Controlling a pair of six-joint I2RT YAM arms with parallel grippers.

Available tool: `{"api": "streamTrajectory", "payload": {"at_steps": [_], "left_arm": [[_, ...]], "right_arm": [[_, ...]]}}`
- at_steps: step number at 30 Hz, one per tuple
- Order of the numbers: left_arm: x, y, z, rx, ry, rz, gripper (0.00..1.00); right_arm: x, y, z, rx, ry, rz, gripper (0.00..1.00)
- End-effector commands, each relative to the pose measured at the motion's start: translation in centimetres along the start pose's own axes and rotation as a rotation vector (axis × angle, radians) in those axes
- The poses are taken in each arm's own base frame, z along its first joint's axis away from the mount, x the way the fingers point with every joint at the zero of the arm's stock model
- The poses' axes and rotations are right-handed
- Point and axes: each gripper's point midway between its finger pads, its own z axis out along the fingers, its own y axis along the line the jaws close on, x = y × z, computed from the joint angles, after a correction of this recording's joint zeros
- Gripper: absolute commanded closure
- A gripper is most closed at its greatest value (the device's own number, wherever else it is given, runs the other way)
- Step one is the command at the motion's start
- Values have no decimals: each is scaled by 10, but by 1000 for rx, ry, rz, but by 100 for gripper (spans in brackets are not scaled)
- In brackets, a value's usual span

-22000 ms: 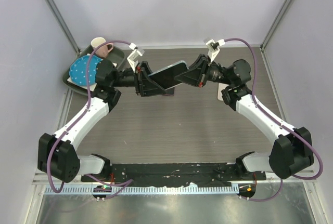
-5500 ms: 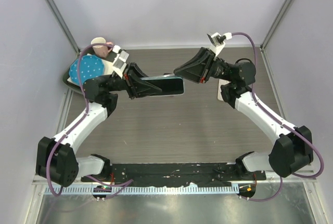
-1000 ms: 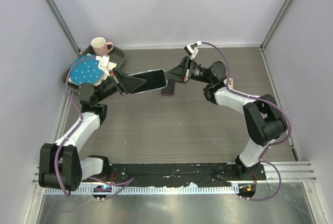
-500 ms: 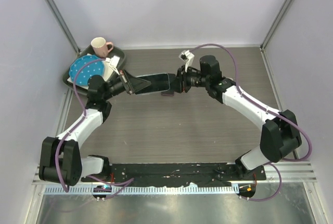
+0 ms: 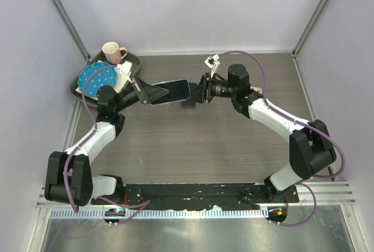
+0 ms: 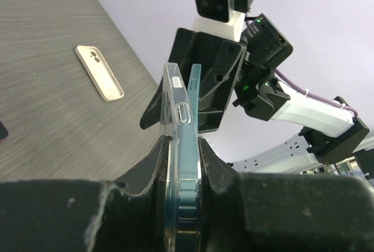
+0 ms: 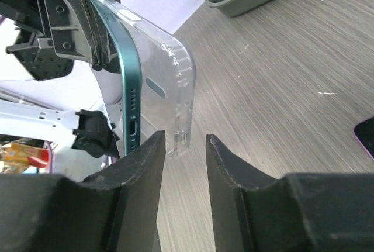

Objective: Take the phone out of the phone case
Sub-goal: Remove the phone case from the phone.

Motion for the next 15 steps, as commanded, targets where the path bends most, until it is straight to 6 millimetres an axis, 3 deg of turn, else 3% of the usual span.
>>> {"api": "streamTrajectory", "payload": {"at_steps": [1, 7, 8, 9, 11, 15], "left_arm": [[-64, 22, 3, -119, -326, 114, 100], [-59, 22, 4, -118, -311, 107, 100], [-57, 27, 4, -136, -298, 98, 100], [-55, 30, 5, -147, -287, 94, 100], [-51, 34, 6, -162, -265, 91, 100], [-38, 50, 5, -228, -217, 81, 100]], "right_arm": [[-3, 104, -14, -461, 97, -58, 55], [-18, 112, -16, -558, 28, -13, 52], [-18, 115, -18, -573, 38, 45, 51], [-24, 124, -23, -619, 4, -6, 52], [-26, 123, -22, -647, 12, 58, 52], [-36, 120, -28, -682, -46, 29, 52]]}}
